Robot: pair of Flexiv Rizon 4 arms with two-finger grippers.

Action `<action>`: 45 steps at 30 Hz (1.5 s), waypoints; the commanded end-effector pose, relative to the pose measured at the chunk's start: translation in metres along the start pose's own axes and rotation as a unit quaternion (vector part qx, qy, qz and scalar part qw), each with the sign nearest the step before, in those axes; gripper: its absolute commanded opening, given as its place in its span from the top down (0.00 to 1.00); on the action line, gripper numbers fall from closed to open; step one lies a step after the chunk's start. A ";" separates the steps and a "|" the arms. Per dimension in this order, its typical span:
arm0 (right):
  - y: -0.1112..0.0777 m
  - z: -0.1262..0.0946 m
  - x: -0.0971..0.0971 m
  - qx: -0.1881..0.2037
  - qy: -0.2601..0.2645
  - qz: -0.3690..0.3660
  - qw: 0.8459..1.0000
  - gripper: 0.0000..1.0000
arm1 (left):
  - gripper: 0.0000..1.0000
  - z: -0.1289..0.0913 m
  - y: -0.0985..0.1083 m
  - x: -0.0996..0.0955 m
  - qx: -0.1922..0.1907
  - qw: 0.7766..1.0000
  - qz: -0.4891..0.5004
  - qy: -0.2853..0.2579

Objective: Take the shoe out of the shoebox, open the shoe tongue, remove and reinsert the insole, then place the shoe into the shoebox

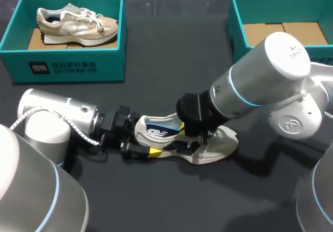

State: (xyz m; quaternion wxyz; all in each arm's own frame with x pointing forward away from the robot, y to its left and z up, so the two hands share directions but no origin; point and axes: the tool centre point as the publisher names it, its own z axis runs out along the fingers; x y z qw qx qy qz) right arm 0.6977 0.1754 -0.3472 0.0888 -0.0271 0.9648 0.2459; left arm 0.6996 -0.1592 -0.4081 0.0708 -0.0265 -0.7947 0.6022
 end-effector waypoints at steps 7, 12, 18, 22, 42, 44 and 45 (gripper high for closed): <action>-0.014 -0.007 -0.003 -0.117 0.002 -0.020 0.993 1.00 | 1.00 0.000 0.000 -0.001 -0.001 1.000 0.000 0.000; -0.018 -0.013 -0.004 -0.138 -0.001 -0.030 0.990 1.00 | 1.00 0.000 0.000 -0.001 -0.001 1.000 0.000 0.000; -0.013 -0.021 -0.008 -0.177 -0.013 -0.066 0.982 1.00 | 1.00 0.000 0.000 -0.001 -0.001 1.000 0.000 0.000; -0.011 -0.024 -0.011 -0.179 -0.012 -0.074 0.981 1.00 | 1.00 0.000 0.000 -0.001 -0.001 1.000 0.000 0.000; 0.007 -0.026 -0.020 -0.070 0.041 -0.065 0.995 0.93 | 1.00 0.000 0.000 -0.001 -0.001 1.000 0.000 0.000; 0.010 -0.029 -0.019 -0.054 0.043 -0.056 0.996 0.87 | 1.00 0.000 0.000 -0.001 -0.001 1.000 0.000 0.000; 0.012 -0.030 -0.018 -0.044 0.044 -0.052 0.997 0.84 | 1.00 0.000 0.000 -0.001 -0.001 1.000 0.000 0.000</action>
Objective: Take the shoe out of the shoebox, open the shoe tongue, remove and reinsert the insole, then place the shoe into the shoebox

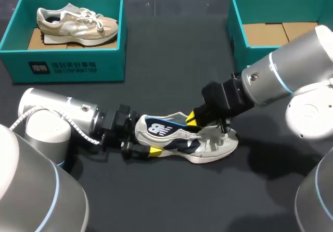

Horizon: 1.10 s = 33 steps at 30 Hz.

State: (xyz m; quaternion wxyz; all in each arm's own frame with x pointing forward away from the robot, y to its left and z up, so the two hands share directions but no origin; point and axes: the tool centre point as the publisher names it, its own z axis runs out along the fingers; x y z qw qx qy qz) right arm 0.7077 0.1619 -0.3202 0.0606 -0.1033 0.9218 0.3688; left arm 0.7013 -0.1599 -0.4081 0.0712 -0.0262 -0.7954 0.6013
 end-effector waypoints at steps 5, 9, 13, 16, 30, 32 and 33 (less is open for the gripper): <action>0.023 0.002 -0.001 0.137 0.020 0.040 0.990 0.71 | 1.00 0.000 0.000 0.001 0.000 1.000 0.000 0.000; 0.028 0.007 -0.001 0.165 0.035 0.063 0.984 0.69 | 1.00 0.000 0.000 0.001 0.000 1.000 0.000 0.000; 0.030 0.014 -0.002 0.190 0.050 0.085 0.977 0.61 | 1.00 0.000 0.000 0.001 0.000 1.000 0.000 0.000; 0.031 0.018 -0.004 0.206 0.059 0.100 0.972 0.58 | 1.00 0.000 0.000 0.001 0.000 1.000 0.000 0.000; 0.037 0.035 -0.008 0.274 0.088 0.170 0.943 0.55 | 1.00 0.000 0.000 0.001 0.000 1.000 0.000 0.000; 0.037 0.037 -0.006 0.281 0.091 0.183 0.938 0.55 | 1.00 0.000 0.000 0.001 0.000 1.000 0.000 0.000; 0.037 0.039 -0.005 0.282 0.091 0.187 0.937 0.56 | 1.00 0.000 0.000 0.001 0.000 1.000 0.000 0.000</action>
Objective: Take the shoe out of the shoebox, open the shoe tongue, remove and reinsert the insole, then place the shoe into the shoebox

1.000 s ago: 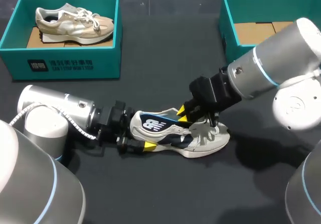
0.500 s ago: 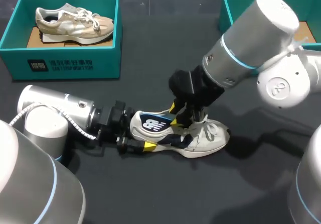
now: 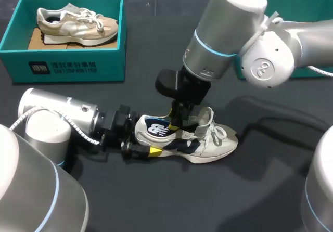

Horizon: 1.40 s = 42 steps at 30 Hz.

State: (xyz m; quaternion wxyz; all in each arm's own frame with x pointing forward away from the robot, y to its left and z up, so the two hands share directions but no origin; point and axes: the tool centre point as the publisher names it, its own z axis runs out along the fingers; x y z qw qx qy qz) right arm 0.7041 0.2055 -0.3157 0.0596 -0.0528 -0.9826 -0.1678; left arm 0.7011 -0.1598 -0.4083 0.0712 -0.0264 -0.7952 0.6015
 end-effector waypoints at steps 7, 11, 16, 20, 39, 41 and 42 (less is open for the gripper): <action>0.000 0.018 0.002 0.074 0.009 0.040 0.996 0.56 | 1.00 0.000 0.000 0.001 0.000 1.000 0.000 0.000; -0.007 0.023 0.002 0.063 0.011 0.051 0.997 0.57 | 1.00 0.000 0.000 0.001 0.000 1.000 0.000 0.000; -0.013 0.026 0.001 0.046 0.009 0.057 0.997 0.98 | 1.00 0.000 0.000 0.001 0.000 1.000 0.000 0.000; -0.017 0.028 0.001 0.026 0.007 0.048 0.998 1.00 | 1.00 0.000 0.000 0.001 0.000 1.000 0.000 0.000; -0.010 -0.009 0.007 -0.072 -0.031 -0.109 0.991 1.00 | 1.00 0.000 0.000 0.001 0.000 1.000 0.000 0.000; -0.004 -0.010 0.006 -0.078 -0.029 -0.129 0.988 1.00 | 1.00 0.000 0.000 0.001 0.000 1.000 0.000 0.000; 0.000 -0.010 0.006 -0.080 -0.028 -0.138 0.987 1.00 | 1.00 0.000 0.000 0.001 0.000 1.000 0.000 0.000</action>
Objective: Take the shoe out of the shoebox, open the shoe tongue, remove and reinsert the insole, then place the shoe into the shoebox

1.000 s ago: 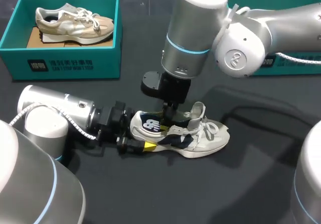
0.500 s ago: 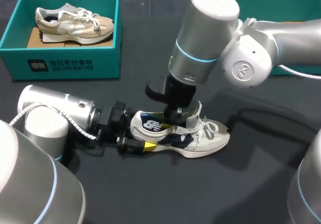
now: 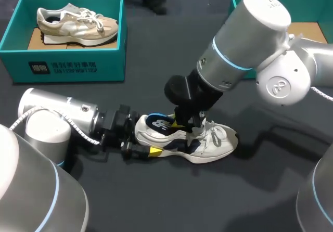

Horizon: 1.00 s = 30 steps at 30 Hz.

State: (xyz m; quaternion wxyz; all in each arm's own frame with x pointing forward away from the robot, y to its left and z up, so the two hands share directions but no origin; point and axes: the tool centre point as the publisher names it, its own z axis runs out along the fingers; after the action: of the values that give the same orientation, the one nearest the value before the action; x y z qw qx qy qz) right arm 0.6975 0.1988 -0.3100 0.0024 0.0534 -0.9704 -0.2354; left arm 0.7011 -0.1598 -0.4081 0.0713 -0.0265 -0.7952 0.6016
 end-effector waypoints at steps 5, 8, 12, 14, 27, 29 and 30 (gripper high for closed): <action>0.021 0.004 -0.008 -0.018 0.022 -0.053 0.998 1.00 | 1.00 0.000 0.000 0.001 0.000 1.000 0.000 -0.001; 0.029 0.010 -0.010 -0.022 0.031 -0.067 0.997 1.00 | 1.00 0.000 0.000 0.001 0.000 1.000 0.000 -0.001; 0.036 0.016 -0.011 -0.026 0.039 -0.081 0.996 1.00 | 1.00 0.000 0.000 0.001 0.000 1.000 0.000 -0.001; 0.040 0.017 -0.011 -0.027 0.042 -0.088 0.995 1.00 | 1.00 0.000 0.000 0.001 0.000 1.000 0.000 -0.001; 0.041 0.019 -0.012 -0.036 0.051 -0.090 0.994 0.86 | 1.00 0.000 0.000 0.001 0.000 1.000 0.000 -0.001; 0.040 0.019 -0.012 -0.038 0.052 -0.084 0.994 0.73 | 1.00 0.000 0.000 0.001 0.000 1.000 0.000 -0.001; 0.040 0.019 -0.012 -0.040 0.053 -0.081 0.994 0.71 | 1.00 0.000 0.000 0.001 0.000 1.000 0.000 -0.001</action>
State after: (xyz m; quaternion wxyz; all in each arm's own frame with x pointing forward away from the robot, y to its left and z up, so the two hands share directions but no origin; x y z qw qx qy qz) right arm 0.7053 0.2457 -0.3057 0.0366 0.1461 -0.9520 -0.2665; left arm 0.7006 -0.1591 -0.4083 0.0712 -0.0264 -0.7951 0.6017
